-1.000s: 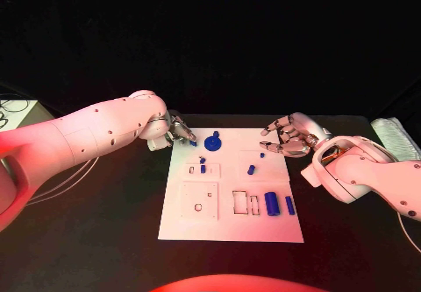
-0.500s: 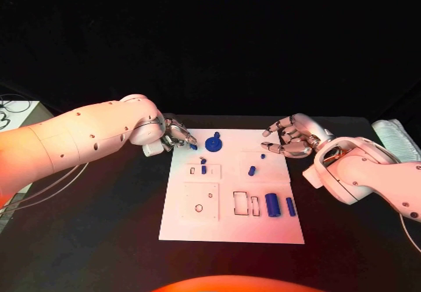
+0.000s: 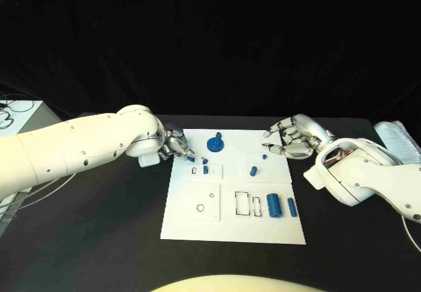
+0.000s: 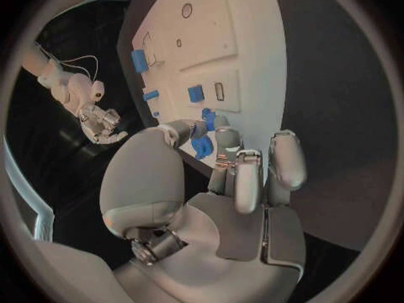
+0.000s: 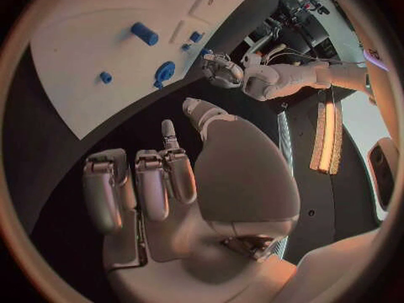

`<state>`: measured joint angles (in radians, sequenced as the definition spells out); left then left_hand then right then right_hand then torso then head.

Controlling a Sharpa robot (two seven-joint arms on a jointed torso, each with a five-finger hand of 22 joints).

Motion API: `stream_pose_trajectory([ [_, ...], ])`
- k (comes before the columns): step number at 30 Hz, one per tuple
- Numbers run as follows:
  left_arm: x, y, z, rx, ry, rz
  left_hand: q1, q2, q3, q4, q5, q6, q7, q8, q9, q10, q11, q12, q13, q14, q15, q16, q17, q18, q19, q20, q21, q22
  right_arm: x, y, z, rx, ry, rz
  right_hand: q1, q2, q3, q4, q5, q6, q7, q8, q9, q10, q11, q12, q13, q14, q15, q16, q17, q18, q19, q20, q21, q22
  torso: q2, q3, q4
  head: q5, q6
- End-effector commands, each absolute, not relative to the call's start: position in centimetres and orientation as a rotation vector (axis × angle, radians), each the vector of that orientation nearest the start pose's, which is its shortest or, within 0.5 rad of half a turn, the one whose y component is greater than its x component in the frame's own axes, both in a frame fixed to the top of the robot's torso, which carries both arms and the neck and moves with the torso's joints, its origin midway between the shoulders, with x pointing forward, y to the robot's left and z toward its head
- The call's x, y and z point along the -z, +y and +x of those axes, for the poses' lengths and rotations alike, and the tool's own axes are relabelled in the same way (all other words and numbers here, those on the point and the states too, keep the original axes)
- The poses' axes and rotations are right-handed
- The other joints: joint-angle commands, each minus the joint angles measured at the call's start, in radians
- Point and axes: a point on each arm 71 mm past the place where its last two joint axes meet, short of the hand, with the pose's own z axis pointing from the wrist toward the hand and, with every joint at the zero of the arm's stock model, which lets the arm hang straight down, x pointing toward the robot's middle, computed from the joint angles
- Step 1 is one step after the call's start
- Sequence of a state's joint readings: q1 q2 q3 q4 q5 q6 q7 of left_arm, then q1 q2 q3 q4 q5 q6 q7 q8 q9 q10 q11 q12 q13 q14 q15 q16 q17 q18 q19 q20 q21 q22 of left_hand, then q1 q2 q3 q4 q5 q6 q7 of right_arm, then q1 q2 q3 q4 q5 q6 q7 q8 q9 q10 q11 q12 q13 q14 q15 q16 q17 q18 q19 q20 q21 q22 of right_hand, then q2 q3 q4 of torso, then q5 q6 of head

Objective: Assemble the parts on the task board

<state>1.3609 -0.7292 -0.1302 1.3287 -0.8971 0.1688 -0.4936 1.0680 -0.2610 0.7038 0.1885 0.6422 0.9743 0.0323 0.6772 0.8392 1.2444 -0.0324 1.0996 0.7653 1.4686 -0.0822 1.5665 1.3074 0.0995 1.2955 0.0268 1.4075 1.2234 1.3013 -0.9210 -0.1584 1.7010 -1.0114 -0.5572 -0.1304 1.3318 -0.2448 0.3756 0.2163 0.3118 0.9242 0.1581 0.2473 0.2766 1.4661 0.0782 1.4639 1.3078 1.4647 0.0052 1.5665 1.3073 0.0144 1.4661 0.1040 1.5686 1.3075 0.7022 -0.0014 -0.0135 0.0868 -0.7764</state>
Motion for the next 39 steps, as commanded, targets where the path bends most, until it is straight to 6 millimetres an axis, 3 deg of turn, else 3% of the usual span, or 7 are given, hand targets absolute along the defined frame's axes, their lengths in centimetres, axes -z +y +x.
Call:
stream_pose_trajectory([
  [1, 19.1, 21.5, 52.2, 0.379, 2.298, -0.236, -0.004, 0.004, 0.246, -0.252, 0.004, 0.007, 0.002, 0.004, -0.001, 0.009, -0.005, 0.005, 0.001, 0.102, -0.006, 0.004, 0.263, -0.014, 0.005, -0.001, 0.006, 0.001, 16.3, -20.1, 45.6, -0.846, 1.616, 0.282, 0.000, -0.003, 0.007, 0.002, 0.004, -0.006, -0.002, 0.005, 0.001, 0.006, -0.005, 0.001, 0.172, 0.102, -0.004, -0.002, 0.249, -0.014, 0.105, 0.001, 0.002, 0.263, -0.001, -0.0003, -0.0001, 0.003, -0.001],
  [39, 20.3, 20.1, 50.9, 0.338, 2.323, -0.092, -0.006, 0.004, 0.248, -0.255, 0.007, 0.009, 0.001, 0.003, -0.001, 0.011, -0.006, 0.006, 0.003, 0.102, -0.007, 0.004, 0.263, -0.014, 0.006, -0.002, 0.007, 0.002, 16.4, -20.0, 45.4, -0.849, 1.615, 0.269, 0.001, -0.003, 0.007, 0.001, 0.005, -0.006, -0.002, 0.005, 0.001, 0.003, -0.005, -0.002, 0.169, 0.101, -0.005, -0.004, 0.246, -0.014, 0.105, 0.001, 0.002, 0.263, 0.001, 0.0008, -0.0013, 0.005, -0.007],
])
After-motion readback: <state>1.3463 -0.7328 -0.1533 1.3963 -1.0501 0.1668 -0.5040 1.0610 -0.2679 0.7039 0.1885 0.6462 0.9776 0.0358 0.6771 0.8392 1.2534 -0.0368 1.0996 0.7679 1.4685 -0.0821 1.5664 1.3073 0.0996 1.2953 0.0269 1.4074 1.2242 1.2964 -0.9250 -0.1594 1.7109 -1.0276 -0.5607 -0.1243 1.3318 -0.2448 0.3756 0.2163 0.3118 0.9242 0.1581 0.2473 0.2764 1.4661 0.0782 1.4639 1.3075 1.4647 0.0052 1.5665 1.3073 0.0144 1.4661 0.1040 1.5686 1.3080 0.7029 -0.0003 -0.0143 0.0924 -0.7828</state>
